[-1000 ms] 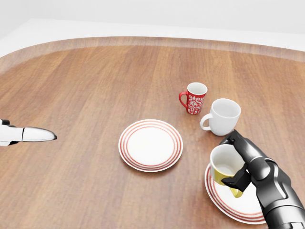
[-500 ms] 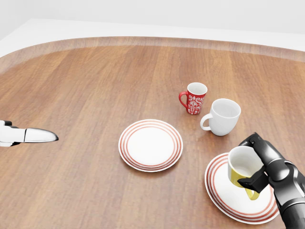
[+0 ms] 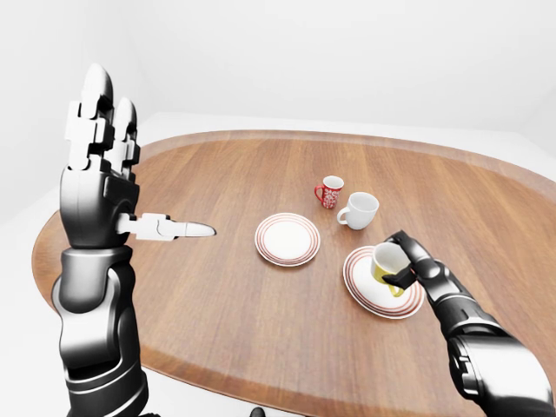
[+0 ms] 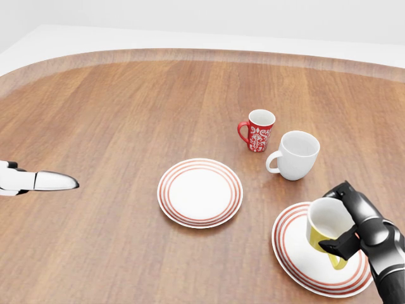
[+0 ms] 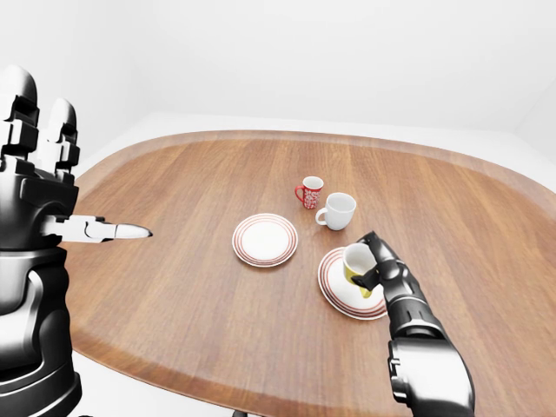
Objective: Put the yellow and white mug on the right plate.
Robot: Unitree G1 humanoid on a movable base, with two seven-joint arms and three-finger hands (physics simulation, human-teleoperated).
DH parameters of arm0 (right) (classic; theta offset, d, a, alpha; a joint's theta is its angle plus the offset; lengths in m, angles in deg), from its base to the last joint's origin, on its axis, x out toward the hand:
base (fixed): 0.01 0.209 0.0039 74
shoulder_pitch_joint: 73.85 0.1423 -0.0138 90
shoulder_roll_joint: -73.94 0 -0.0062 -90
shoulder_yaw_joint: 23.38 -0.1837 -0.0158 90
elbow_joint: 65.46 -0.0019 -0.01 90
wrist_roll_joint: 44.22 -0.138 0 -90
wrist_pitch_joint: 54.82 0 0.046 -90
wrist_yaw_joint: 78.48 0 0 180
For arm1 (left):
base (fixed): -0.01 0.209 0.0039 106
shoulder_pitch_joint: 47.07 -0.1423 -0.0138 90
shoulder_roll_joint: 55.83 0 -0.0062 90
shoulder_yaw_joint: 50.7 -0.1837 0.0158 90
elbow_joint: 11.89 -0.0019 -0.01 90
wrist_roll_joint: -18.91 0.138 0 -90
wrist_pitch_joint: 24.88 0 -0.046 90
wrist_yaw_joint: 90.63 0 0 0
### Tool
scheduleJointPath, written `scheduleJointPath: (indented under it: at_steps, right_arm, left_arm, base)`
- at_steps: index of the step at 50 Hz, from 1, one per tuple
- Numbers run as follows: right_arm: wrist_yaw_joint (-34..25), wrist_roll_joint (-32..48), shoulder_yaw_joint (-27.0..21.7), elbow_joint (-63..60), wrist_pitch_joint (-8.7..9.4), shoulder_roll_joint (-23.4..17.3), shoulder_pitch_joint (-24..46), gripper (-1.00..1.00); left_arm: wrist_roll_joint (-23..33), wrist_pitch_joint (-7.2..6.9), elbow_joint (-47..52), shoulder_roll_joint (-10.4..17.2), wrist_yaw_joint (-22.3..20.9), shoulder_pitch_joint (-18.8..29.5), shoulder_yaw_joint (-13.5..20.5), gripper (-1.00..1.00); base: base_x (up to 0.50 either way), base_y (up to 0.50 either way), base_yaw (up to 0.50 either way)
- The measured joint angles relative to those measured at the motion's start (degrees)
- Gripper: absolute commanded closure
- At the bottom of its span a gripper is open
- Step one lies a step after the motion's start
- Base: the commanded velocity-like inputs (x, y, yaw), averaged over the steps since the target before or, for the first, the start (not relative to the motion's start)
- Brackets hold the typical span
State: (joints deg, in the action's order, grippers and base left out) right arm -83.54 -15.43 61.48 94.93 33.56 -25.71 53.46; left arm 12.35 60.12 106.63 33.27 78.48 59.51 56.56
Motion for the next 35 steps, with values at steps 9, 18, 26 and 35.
scheduleJointPath:
  at_steps: [9,18,26,35]
  right_arm:
    - [1.1,-0.7,0.1,1.7,-0.92,-0.1,0.1,1.00]
    - [1.9,-1.0,-0.1,2.8,-1.29,-0.5,0.2,1.00]
    - [2.5,-1.3,-0.3,3.4,-1.37,-0.9,0.1,1.00]
    - [3.0,-1.5,-0.5,3.7,-1.25,-1.4,0.1,1.00]
  left_arm:
    - [0.2,0.00,-0.1,-0.1,-0.1,-0.1,-0.1,-1.00]
    - [0.3,0.00,-0.1,-0.1,-0.1,-0.2,-0.1,-1.00]
    - [0.4,0.00,0.1,-0.2,-0.2,-0.3,-0.2,-1.00]
    - [0.5,0.00,0.0,-0.3,-0.2,-0.3,-0.2,-1.00]
  base:
    - [0.00,0.00,0.00]
    - [0.00,0.00,0.00]
    - [0.00,0.00,0.00]
    - [0.00,0.00,0.00]
